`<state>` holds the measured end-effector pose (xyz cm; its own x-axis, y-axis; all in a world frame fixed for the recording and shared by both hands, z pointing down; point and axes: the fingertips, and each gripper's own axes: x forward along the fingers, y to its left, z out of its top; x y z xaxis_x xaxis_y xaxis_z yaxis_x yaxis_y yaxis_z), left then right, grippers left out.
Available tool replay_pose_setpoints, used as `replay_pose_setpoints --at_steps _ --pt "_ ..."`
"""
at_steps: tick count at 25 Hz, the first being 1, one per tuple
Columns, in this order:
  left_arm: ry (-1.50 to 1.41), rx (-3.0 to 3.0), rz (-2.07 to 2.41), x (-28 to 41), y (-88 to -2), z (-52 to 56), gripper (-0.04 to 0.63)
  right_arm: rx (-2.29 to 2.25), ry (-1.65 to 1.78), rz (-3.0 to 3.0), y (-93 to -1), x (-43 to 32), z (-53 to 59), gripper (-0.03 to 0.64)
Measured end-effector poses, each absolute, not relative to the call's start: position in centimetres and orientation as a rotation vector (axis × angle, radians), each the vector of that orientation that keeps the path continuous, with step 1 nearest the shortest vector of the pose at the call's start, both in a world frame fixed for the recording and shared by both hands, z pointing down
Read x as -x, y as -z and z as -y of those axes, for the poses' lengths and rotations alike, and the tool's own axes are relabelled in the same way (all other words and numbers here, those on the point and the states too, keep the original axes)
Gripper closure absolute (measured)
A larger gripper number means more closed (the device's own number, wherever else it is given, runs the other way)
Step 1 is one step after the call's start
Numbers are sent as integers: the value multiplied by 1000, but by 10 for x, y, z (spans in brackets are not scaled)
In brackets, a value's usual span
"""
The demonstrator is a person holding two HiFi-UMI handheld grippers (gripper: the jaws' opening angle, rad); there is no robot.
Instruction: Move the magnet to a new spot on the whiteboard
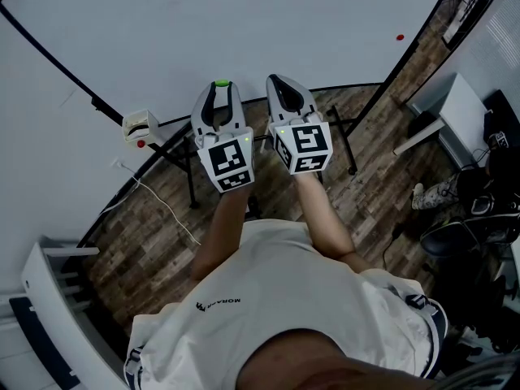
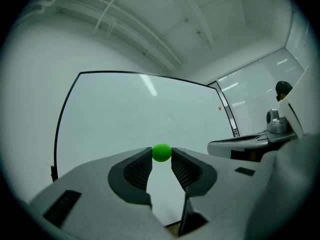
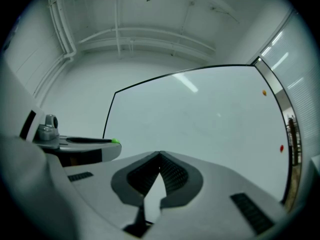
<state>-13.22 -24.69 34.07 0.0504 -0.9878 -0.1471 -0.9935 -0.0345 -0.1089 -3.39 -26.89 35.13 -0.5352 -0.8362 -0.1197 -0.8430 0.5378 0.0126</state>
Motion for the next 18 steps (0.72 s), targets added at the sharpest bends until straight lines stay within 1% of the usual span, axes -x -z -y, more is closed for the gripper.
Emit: replay_pose_setpoints --at_steps 18 --pt "-65 2134 -2054 134 -341 242 474 1449 -108 -2669 -350 37 264 603"
